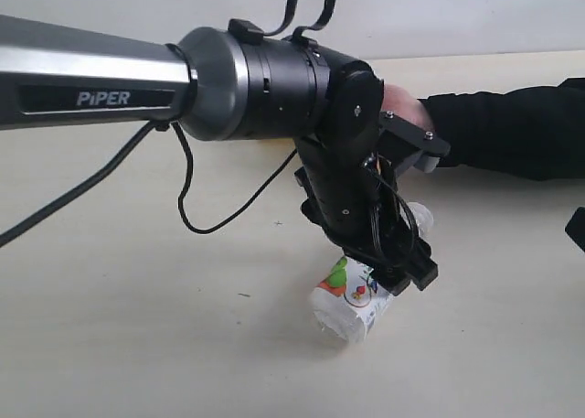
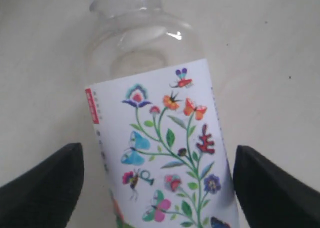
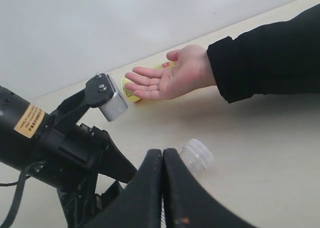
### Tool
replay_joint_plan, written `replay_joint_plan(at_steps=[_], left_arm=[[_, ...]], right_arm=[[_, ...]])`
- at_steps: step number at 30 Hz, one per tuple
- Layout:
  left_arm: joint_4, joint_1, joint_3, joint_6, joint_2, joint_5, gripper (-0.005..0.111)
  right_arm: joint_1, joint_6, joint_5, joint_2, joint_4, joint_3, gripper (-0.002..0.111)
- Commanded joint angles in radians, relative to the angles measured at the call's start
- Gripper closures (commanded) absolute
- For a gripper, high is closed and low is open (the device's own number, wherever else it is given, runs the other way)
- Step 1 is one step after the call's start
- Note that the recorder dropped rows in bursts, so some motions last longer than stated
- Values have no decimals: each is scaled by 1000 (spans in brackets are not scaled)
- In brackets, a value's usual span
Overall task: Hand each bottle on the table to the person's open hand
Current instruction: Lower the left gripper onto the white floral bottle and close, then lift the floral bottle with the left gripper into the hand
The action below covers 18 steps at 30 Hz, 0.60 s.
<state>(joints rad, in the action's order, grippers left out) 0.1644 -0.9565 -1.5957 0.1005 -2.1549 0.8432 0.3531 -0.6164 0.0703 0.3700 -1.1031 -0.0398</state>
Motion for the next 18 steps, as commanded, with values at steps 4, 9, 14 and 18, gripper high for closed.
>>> replay_joint_plan(at_steps=[4, 9, 14, 18], left_arm=[[-22, -2, -8, -9, -33, -12, 29], [-24, -2, -8, 2, -33, -12, 34], [-32, -2, -8, 4, -15, 11, 67], [-85, -2, -8, 25, 24, 24, 95]], right_arm=[[-3, -3, -5, -6, 4, 3, 108], [-3, -5, -5, -6, 4, 3, 108], [-3, -5, -5, -6, 4, 3, 108], [-3, -5, -5, -6, 4, 3, 108]])
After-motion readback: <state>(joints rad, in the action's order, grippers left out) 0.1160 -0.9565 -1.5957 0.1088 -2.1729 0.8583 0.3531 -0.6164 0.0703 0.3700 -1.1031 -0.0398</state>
